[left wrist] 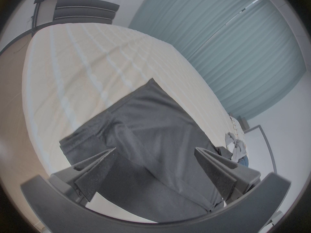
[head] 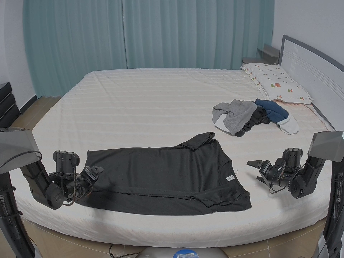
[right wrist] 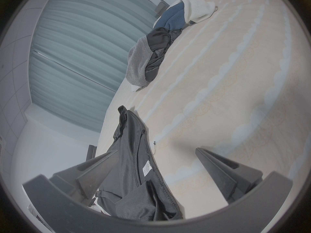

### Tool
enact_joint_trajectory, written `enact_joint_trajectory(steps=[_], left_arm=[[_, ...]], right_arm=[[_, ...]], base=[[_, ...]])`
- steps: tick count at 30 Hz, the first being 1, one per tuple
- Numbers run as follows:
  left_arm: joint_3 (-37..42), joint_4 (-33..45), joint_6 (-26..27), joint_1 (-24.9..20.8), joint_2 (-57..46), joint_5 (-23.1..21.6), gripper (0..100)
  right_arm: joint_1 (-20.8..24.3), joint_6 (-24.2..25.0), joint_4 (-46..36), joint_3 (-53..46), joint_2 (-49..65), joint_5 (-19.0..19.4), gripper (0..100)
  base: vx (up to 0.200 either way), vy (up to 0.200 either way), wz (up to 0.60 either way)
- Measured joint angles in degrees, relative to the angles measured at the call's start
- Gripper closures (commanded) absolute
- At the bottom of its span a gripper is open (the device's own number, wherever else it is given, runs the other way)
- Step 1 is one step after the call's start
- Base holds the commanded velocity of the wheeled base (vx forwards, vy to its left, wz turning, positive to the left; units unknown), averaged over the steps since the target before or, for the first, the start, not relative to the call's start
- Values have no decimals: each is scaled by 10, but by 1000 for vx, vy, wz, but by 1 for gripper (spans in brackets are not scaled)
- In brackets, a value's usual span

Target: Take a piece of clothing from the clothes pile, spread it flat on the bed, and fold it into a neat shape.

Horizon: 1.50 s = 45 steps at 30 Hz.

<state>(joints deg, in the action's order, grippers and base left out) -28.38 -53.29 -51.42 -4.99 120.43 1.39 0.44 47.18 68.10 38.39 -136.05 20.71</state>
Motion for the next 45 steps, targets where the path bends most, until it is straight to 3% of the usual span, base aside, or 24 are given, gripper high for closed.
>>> enact_joint_trajectory(steps=[15,21,34,45], left_arm=[[-48,1,2,-12,66,-3,0],[-103,-2,-2,8,93,-2,0],[-165,-14,-66,59,119,1,0],[-141,-13,-77,87,90,-12,0]], right_arm=[[3,0,-3,2,-2,-1,0],[3,0,-3,5,-6,-2,0],[3,0,1,9,-17,-3,0],[6,0,3,8,-20,-3,0]], base=[[0,0,0],[0,0,0],[0,0,0],[0,0,0]])
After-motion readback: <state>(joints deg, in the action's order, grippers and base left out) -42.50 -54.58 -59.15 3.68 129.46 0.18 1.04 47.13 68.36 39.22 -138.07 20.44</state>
